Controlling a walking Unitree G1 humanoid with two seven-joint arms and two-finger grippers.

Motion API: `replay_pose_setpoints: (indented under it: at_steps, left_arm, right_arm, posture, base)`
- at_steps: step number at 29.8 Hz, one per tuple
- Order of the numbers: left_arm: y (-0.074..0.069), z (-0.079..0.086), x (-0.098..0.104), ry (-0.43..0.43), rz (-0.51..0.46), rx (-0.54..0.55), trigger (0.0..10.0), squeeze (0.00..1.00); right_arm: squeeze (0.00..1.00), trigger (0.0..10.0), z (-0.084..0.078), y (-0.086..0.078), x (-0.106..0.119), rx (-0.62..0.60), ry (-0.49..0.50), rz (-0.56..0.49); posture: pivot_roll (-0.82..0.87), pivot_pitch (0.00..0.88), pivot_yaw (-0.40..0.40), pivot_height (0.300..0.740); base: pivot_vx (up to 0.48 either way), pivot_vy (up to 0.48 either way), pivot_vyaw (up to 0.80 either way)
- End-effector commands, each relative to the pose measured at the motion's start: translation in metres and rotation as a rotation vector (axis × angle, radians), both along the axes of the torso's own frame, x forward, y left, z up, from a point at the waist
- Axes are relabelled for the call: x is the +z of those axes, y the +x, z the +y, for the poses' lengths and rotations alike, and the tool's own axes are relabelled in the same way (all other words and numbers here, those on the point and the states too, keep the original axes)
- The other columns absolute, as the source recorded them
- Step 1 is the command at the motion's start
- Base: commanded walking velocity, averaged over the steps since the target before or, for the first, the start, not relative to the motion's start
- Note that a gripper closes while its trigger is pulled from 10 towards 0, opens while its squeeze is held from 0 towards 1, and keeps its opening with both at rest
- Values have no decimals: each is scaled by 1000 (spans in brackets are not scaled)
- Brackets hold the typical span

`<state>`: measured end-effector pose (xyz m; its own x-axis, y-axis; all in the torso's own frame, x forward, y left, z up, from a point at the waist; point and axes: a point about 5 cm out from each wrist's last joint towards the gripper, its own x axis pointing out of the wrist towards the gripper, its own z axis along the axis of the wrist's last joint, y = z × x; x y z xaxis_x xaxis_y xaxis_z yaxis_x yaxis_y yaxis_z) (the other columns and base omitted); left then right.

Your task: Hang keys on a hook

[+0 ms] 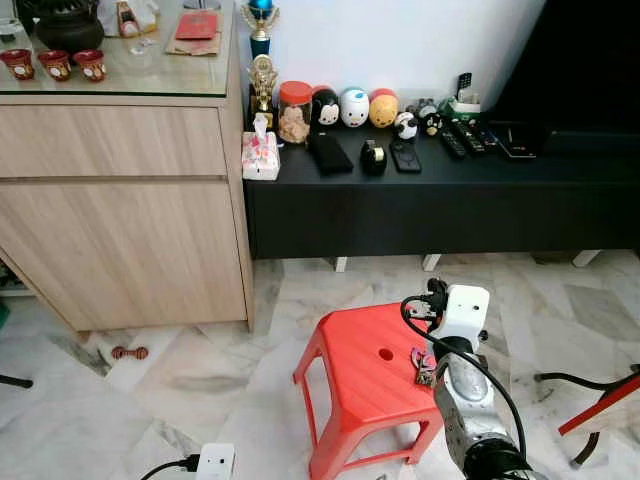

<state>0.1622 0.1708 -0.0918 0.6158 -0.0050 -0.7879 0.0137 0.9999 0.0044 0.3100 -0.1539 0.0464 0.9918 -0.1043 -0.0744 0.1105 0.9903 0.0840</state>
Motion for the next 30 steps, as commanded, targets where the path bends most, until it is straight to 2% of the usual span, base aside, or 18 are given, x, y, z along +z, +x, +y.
replay_pose_setpoints:
  at_steps: [1,9,18,30]
  left_arm:
    - [-13,-7,-6,-9,52,-22,10000,0]
    - [-15,-6,-7,-5,55,-29,10000,0]
    - [-15,-6,-7,-5,58,-33,10000,0]
    - [-13,-5,-6,1,52,-33,10000,0]
  right_arm:
    - [0,10000,-10,-5,-7,-46,27,28]
    - [0,10000,-13,-14,-19,-55,37,82]
    - [0,10000,-23,-35,-41,-92,15,174]
    - [0,10000,-19,-29,-36,-94,29,155]
  posture:
    - [104,0,-111,740]
    - [101,0,-109,740]
    - [104,0,-108,740]
    - [107,0,-110,740]
  base:
    - [0,-247,0]
    - [0,-250,0]
    - [0,-250,0]
    - [0,-267,0]
